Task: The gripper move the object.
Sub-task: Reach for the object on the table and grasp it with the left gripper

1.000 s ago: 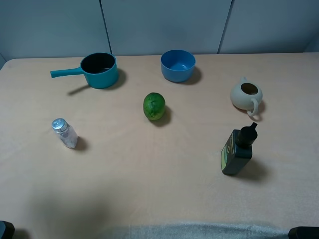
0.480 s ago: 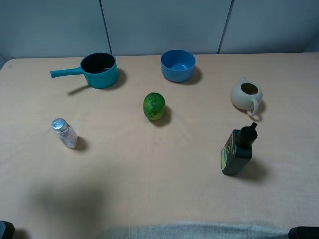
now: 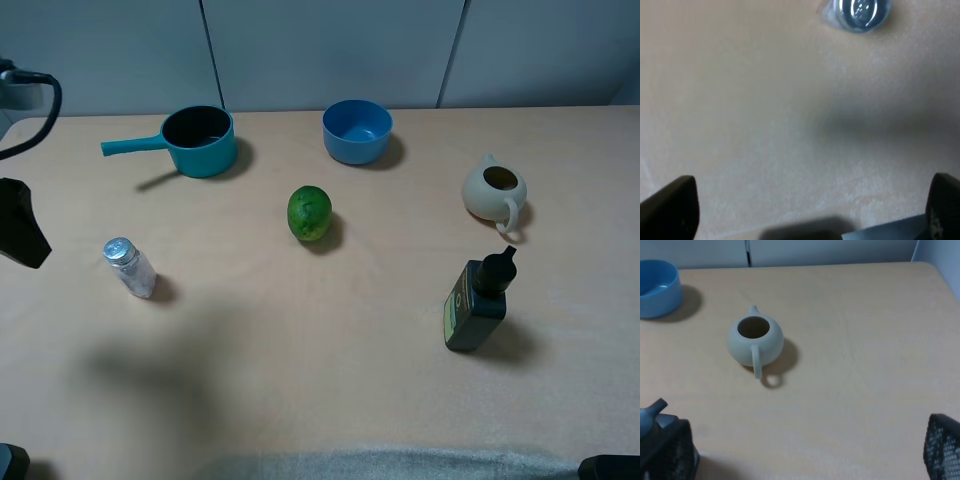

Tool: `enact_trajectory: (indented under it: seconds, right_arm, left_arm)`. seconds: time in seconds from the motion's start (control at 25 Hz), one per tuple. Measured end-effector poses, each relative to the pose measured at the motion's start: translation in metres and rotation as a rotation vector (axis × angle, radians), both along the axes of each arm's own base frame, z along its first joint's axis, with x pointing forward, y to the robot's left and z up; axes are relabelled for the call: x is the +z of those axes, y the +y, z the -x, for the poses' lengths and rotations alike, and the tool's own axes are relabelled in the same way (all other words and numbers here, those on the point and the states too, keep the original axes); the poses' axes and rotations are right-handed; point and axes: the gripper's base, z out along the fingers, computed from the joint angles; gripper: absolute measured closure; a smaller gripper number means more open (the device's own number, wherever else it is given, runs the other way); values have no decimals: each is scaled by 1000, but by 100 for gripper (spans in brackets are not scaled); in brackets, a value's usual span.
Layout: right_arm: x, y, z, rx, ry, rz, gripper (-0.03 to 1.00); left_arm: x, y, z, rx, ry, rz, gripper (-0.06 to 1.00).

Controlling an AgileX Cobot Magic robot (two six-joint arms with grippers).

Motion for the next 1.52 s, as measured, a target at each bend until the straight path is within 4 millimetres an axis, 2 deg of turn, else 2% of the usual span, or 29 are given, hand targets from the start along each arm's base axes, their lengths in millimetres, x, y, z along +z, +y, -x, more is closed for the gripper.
enact_trajectory:
  seconds: [0.4,0.8,1.32,1.52]
  right_arm:
    - [0,0,0,0,0,0,28]
    - [0,0,0,0,0,0,28]
    - [0,0,0,0,0,0,28]
    - [0,0,0,0,0,0,28]
  left_arm:
    - [-33,-22,-27,-97,35,-35,5]
    - [-75,-46,-50,-190,50,-62,5]
    - [-124,-70,-67,-265,46,-71,7]
    - [-129,-70,-69,-274,47,-79,8]
